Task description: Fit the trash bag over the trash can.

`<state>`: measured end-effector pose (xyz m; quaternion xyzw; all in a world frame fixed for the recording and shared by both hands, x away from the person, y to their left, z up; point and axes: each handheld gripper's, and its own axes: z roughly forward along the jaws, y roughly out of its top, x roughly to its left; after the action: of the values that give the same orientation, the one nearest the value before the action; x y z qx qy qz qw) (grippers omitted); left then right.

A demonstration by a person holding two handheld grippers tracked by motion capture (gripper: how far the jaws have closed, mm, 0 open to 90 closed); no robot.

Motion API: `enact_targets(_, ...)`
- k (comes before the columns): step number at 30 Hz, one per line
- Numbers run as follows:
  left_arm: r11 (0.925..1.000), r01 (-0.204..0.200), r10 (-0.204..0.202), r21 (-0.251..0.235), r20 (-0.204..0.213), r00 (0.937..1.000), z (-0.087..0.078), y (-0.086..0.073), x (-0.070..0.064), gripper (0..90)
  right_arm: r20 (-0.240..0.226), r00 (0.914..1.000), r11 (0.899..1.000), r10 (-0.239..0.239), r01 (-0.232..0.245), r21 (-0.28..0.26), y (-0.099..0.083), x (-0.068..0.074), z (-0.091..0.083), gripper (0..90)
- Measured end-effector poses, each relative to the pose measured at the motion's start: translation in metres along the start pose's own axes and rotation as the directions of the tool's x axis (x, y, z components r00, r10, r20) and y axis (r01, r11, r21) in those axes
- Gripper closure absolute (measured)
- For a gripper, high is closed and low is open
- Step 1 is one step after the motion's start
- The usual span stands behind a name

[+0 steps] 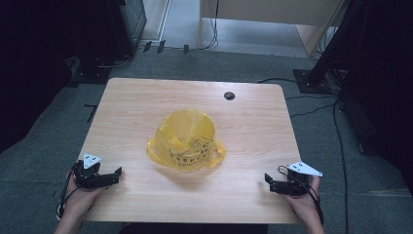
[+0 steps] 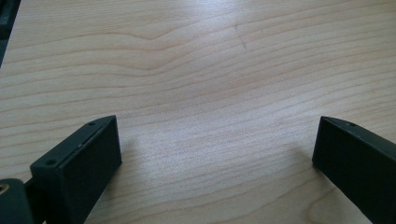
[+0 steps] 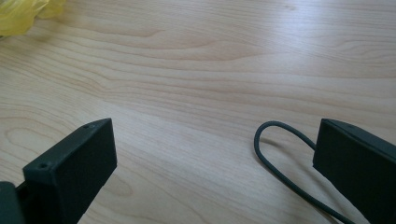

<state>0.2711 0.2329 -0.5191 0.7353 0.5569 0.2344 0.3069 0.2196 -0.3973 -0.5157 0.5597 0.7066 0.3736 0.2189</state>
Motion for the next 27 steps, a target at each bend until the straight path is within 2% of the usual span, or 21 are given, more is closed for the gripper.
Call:
enact_targets(12,1.0,0.0,0.0,0.001,0.0,1.0,0.0,0.0,0.0,0.8,0.057,0.9982,1.0,0.019,-0.019,0.002,-0.013,-0.006,-0.014,0.0)
enact_targets(16,1.0,0.0,0.0,0.001,0.0,1.0,0.0,0.0,0.0,0.8,0.071,0.9966,0.999,0.042,-0.041,-0.012,-0.019,-0.009,-0.017,0.0)
enact_targets(27,1.0,0.0,0.0,0.001,0.0,1.0,0.0,0.0,0.0,0.8,0.104,0.9934,0.998,0.05,-0.047,-0.031,-0.028,-0.012,-0.026,0.0)
